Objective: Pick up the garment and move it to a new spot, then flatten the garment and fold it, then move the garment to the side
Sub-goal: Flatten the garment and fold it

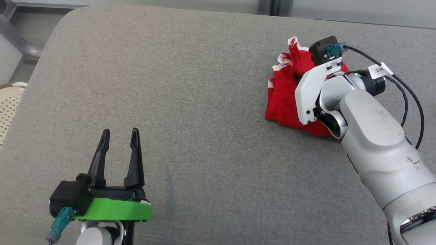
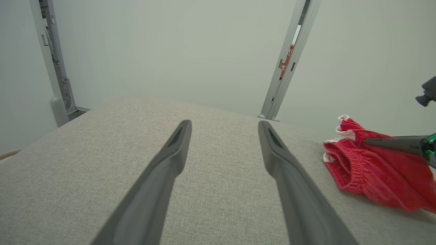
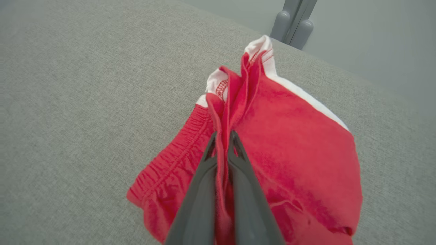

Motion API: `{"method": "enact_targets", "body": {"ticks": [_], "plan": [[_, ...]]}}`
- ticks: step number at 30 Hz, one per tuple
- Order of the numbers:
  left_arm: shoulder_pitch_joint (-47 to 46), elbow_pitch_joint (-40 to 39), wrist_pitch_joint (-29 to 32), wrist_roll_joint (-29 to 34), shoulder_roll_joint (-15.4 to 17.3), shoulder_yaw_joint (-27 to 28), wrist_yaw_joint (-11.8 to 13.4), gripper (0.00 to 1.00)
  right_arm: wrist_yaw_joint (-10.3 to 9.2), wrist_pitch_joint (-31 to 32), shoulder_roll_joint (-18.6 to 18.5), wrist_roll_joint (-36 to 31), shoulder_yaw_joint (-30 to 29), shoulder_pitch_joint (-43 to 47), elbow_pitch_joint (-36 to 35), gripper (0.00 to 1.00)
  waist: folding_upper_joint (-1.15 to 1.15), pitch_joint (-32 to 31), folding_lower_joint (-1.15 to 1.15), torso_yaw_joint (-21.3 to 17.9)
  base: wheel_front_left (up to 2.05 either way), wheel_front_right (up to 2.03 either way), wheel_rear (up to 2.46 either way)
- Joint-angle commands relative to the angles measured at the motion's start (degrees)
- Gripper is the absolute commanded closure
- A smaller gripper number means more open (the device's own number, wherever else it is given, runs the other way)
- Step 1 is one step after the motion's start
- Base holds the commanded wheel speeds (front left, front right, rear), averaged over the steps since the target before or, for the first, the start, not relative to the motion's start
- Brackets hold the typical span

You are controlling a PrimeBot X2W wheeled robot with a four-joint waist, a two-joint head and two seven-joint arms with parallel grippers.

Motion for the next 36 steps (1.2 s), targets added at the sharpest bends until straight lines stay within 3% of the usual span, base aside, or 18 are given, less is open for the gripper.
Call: {"method": "enact_targets", "body": {"ticks": [1,8,9,10,14,18,27,28,29,30,36], "plan": [[-0.6,0.0,-0.2,-0.6,0.1,-0.1,0.2,0.00,-0.12,0.3,0.2,-0.6,0.1,1.0,-0.4,1.00,0.00,-0.1,0.00,0.3,0.00,0.00,0.00],[-0.3,0.1,-0.2,-0.5,0.1,-0.3,0.4,0.00,-0.11,0.6,2.2,-2.0,-1.4,2.7,-0.3,0.99,0.00,-0.5,0.00,0.8,0.00,0.00,0.00],[-0.2,0.1,-0.2,-0.5,0.1,-0.3,0.4,0.00,-0.11,0.7,2.5,-2.0,-1.8,2.9,-0.2,0.77,0.00,-0.5,0.00,0.8,0.00,0.00,0.00],[-0.2,0.2,-0.2,-0.5,0.1,-0.3,0.4,0.00,-0.11,0.4,3.0,-1.9,-2.2,3.0,-0.2,0.00,0.00,-0.6,0.00,0.8,0.00,0.00,0.00],[0.3,0.5,-0.2,-0.6,0.1,-0.4,0.3,0.00,-0.11,-2.2,4.3,0.0,-5.0,3.0,-1.6,0.00,0.00,-1.2,0.00,0.8,0.00,0.00,0.00],[1.4,0.7,-0.2,-0.1,0.1,-0.1,0.2,0.00,-0.11,-5.2,6.0,7.3,-8.6,3.9,-6.1,0.00,0.00,-2.5,0.00,0.3,0.00,0.00,0.00],[2.4,0.7,-0.2,0.6,0.1,0.5,-0.4,0.00,-0.07,-9.6,-3.1,1.9,-16.2,10.0,-9.4,0.00,0.00,-4.4,0.00,-1.3,0.00,0.00,0.00],[2.4,0.6,-0.2,0.6,0.1,0.4,-0.4,0.00,-0.07,-9.3,-4.0,0.9,-17.4,11.3,-8.8,0.06,0.00,-4.3,0.00,-1.4,0.00,0.00,0.00],[2.4,0.4,-0.2,0.6,0.1,0.3,-0.5,0.00,-0.07,-9.0,-4.6,-0.1,-17.9,12.1,-8.5,0.61,0.00,-4.1,0.00,-1.5,0.00,0.00,0.00],[2.1,0.3,-0.2,0.5,0.1,0.2,-0.5,0.00,-0.07,-8.7,-5.1,-0.9,-18.2,12.9,-8.2,1.00,0.00,-3.8,0.00,-1.6,0.00,0.00,0.00],[0.4,-0.4,-0.2,0.3,0.1,0.3,-0.5,0.00,-0.07,-4.9,-5.4,-2.5,-13.9,14.9,-8.0,1.00,0.00,-1.4,0.00,-2.2,0.00,0.00,0.00]]}}
